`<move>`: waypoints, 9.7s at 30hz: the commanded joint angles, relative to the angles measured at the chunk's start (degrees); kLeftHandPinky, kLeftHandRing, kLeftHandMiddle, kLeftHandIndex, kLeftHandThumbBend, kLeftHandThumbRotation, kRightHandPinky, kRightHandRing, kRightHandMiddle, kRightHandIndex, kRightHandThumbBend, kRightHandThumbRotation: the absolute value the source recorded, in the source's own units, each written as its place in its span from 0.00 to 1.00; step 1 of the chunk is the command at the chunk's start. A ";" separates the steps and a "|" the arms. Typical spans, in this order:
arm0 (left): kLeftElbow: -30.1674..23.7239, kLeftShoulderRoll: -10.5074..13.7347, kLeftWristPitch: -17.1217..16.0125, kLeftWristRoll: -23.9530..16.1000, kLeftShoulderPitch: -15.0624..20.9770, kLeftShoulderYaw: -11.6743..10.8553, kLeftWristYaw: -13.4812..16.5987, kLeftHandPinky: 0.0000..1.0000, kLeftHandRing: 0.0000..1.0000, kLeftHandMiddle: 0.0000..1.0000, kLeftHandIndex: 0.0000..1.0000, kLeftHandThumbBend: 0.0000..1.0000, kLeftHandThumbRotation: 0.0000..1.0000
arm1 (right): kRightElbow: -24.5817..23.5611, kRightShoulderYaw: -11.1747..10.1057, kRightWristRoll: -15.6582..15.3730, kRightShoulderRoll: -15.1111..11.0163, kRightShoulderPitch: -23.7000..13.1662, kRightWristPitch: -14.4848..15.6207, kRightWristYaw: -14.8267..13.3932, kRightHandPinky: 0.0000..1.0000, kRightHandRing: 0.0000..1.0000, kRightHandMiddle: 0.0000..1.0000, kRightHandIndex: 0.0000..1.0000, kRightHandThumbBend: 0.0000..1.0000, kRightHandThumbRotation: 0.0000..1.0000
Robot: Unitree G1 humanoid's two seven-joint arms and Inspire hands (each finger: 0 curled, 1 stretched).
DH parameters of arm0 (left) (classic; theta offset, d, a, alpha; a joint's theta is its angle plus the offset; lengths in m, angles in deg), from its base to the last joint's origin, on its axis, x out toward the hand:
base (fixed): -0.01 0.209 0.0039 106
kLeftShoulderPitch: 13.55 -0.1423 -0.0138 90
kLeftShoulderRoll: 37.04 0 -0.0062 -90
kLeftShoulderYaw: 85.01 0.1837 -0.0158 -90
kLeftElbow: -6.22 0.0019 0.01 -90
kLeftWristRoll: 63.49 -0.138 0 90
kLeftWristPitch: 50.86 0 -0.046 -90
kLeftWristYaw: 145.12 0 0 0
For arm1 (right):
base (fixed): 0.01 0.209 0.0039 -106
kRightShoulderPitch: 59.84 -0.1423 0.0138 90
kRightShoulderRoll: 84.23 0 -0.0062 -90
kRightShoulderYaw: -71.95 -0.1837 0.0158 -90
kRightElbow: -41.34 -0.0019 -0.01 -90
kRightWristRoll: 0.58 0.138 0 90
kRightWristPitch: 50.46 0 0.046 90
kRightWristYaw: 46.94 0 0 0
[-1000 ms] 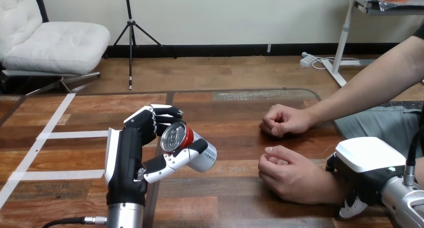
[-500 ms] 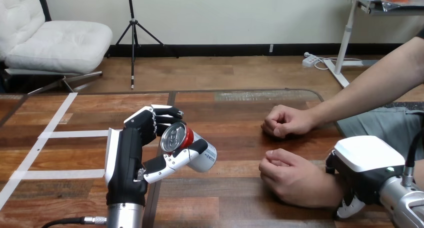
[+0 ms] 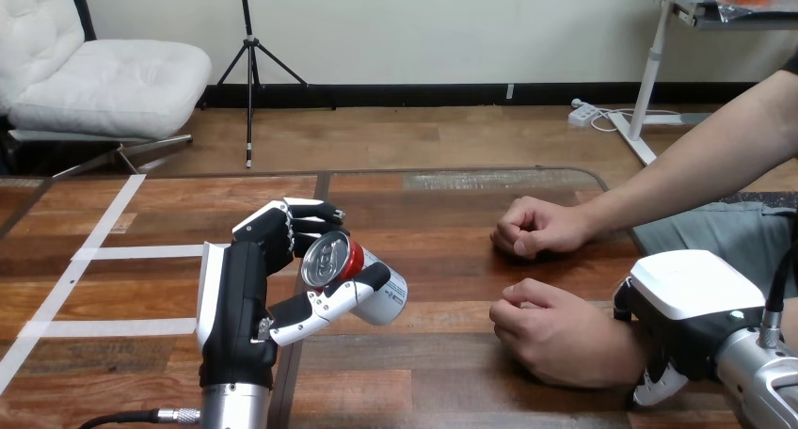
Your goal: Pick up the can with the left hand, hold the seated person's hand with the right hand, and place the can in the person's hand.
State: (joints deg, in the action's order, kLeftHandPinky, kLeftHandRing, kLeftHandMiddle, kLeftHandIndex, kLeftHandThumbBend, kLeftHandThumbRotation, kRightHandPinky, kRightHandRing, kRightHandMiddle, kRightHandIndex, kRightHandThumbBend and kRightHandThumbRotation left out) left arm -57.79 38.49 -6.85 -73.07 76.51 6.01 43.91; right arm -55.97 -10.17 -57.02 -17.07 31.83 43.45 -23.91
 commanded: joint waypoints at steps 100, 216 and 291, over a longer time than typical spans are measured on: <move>-3.46 -1.28 -0.47 0.42 4.83 0.33 -2.71 0.41 0.43 0.47 0.52 0.72 0.00 | -28.63 0.76 -0.53 3.58 -11.35 -2.47 11.34 0.31 0.35 0.42 0.48 0.97 0.00; -28.18 -0.15 6.02 7.03 -3.59 16.49 -19.70 0.51 0.61 0.66 0.69 0.82 0.13 | -25.09 0.63 -1.56 6.13 -10.35 -5.12 12.39 0.44 0.49 0.54 0.56 0.95 0.00; -27.43 7.75 6.44 -0.38 -1.14 14.60 -24.33 1.00 1.00 1.00 1.00 1.00 0.62 | -28.46 -3.46 -5.63 7.08 -3.46 -5.01 4.45 0.77 0.88 0.89 0.85 1.00 0.08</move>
State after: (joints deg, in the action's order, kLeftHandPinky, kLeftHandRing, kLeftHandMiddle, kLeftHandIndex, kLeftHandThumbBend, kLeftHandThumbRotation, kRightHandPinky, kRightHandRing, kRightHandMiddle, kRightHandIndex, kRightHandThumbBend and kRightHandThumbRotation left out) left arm -83.10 47.15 2.21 -72.14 71.81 17.13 20.76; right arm -82.13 -10.29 -63.44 -12.30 28.03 37.00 -15.14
